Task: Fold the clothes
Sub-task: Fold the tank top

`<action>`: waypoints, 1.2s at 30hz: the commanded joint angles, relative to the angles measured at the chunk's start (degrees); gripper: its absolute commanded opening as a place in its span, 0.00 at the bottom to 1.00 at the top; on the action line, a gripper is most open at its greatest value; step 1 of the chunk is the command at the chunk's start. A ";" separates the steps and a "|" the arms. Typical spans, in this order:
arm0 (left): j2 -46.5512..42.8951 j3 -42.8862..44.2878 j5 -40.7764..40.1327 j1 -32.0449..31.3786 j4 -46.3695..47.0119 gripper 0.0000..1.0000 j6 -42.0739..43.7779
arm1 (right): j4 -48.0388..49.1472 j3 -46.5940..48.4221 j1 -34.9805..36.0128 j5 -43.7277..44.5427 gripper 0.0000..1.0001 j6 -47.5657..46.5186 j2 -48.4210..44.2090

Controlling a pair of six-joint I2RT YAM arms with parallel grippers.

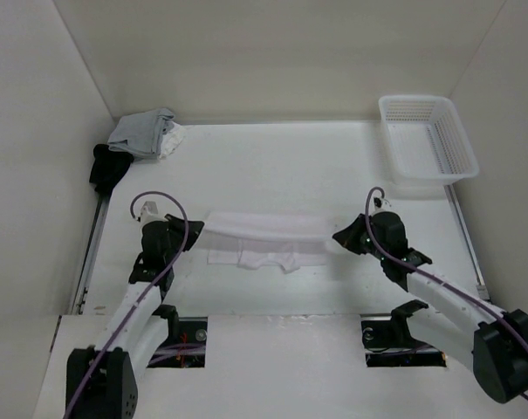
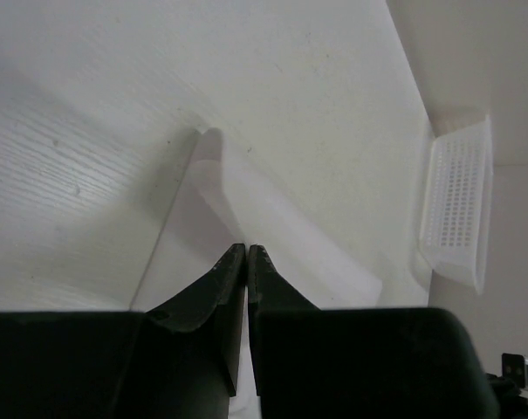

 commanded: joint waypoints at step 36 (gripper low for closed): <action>2.66 0.61 -6.35 -18.60 8.02 0.20 -0.53 | 23.08 -2.05 2.15 -4.97 0.10 13.71 24.30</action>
